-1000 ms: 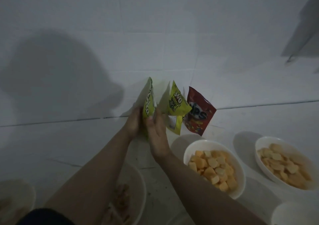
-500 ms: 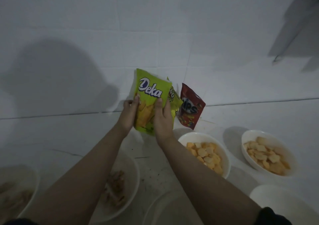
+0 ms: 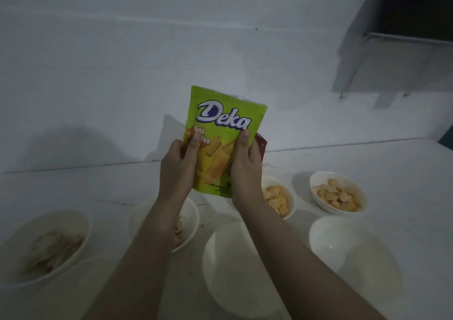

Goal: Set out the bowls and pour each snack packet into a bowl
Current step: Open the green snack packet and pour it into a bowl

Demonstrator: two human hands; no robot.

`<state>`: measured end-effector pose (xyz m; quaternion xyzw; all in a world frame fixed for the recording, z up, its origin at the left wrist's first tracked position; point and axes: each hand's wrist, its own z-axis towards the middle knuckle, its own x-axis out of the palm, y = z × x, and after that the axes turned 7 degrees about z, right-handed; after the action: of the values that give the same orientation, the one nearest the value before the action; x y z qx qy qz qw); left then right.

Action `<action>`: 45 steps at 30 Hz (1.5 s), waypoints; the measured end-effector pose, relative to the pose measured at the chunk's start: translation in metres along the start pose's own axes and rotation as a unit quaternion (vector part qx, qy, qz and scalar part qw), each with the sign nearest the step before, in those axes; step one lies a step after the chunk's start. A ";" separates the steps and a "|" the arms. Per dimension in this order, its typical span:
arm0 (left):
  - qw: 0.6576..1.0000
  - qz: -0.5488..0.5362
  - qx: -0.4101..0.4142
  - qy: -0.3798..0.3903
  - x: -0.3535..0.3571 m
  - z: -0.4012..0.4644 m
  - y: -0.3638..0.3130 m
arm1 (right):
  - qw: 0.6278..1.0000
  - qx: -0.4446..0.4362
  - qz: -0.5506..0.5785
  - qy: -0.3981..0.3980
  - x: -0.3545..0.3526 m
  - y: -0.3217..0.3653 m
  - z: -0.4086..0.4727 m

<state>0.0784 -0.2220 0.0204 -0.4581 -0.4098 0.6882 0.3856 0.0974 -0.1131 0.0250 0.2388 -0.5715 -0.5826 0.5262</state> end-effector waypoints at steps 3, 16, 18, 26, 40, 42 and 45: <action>1.000 0.021 0.006 -0.019 -0.022 -0.040 -0.013 | 1.000 0.011 0.013 0.020 -0.010 0.023 -0.034; 0.993 0.019 -0.054 -0.102 -0.109 -0.204 -0.005 | 0.988 0.062 0.018 0.143 -0.031 0.058 -0.189; 0.993 0.024 -0.057 -0.105 -0.129 -0.221 -0.001 | 0.986 0.073 0.016 0.152 -0.026 0.055 -0.210; 0.991 -0.037 -0.060 -0.112 -0.215 -0.248 0.025 | 0.976 0.073 0.006 0.205 0.031 0.045 -0.275; 0.992 -0.051 -0.113 -0.021 -0.374 -0.213 0.129 | 0.983 0.058 -0.025 0.174 0.166 -0.035 -0.350; 0.993 -0.055 -0.101 -0.020 -0.382 -0.210 0.143 | 0.983 0.068 -0.038 0.164 0.175 -0.047 -0.356; 0.987 -0.121 -0.102 -0.015 -0.391 -0.212 0.161 | 0.982 0.079 -0.080 0.155 0.187 -0.063 -0.367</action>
<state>0.3644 -0.5906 -0.0564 -0.4312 -0.5360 0.5982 0.4110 0.3365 -0.4436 -0.0577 0.4120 -0.5066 -0.5319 0.5391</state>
